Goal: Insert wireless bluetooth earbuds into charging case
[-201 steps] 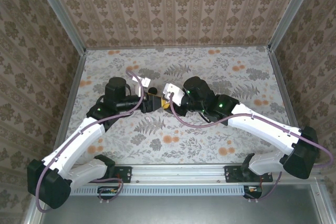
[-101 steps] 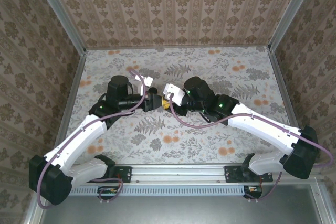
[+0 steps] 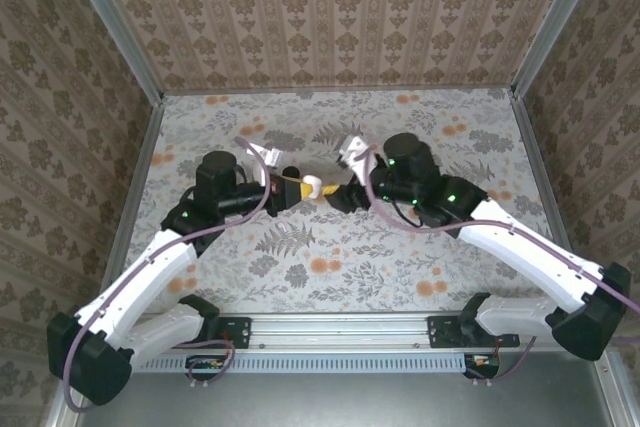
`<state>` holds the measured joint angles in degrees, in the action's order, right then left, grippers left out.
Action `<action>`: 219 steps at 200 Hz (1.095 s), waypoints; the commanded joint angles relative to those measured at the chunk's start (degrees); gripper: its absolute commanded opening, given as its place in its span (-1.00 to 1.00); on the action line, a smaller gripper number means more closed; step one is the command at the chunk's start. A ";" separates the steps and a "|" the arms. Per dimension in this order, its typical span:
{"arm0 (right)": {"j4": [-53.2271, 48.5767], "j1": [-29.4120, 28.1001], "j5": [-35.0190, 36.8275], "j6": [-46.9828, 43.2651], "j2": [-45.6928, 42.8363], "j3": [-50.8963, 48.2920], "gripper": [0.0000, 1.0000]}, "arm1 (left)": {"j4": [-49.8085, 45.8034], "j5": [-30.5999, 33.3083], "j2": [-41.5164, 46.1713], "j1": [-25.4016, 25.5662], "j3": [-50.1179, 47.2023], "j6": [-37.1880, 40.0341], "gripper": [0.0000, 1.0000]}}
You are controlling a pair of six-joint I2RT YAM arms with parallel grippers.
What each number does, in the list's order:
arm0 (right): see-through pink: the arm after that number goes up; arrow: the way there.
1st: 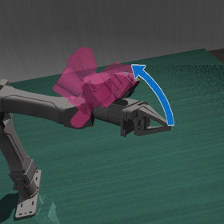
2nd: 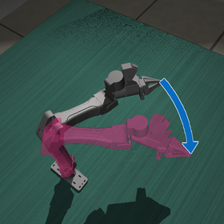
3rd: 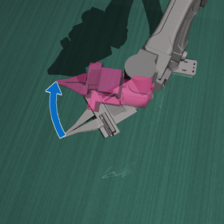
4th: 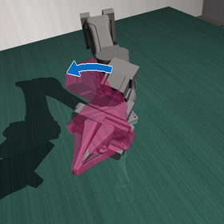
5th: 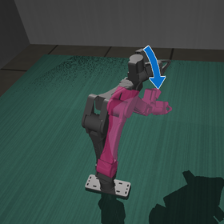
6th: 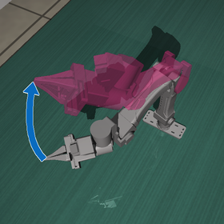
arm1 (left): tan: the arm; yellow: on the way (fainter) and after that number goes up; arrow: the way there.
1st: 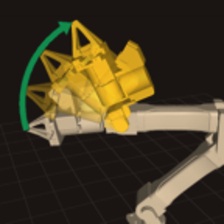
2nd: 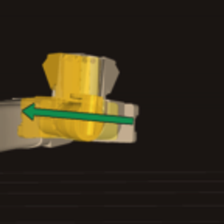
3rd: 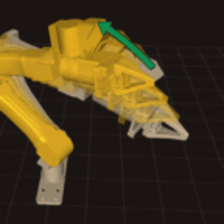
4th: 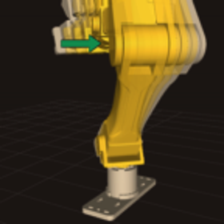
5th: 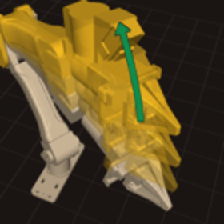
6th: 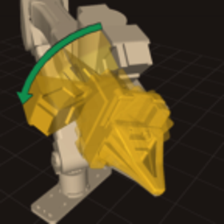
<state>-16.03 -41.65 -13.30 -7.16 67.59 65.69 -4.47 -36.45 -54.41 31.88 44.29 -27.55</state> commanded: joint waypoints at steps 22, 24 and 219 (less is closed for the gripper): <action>2.54 3.80 -13.76 15.57 0.15 0.79 0.44 | 10.72 6.10 6.63 -0.02 -7.05 6.70 -1.00; 2.73 3.89 -14.30 15.85 0.41 0.83 0.44 | 11.24 6.05 6.96 0.01 -7.38 6.82 -1.00; 9.50 9.34 -27.11 28.98 11.26 1.28 0.46 | 27.36 -9.60 8.93 2.13 -11.32 5.05 -1.00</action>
<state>-7.35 -34.83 -41.82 19.38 78.13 65.89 17.58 -41.10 -46.37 32.91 32.62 -21.54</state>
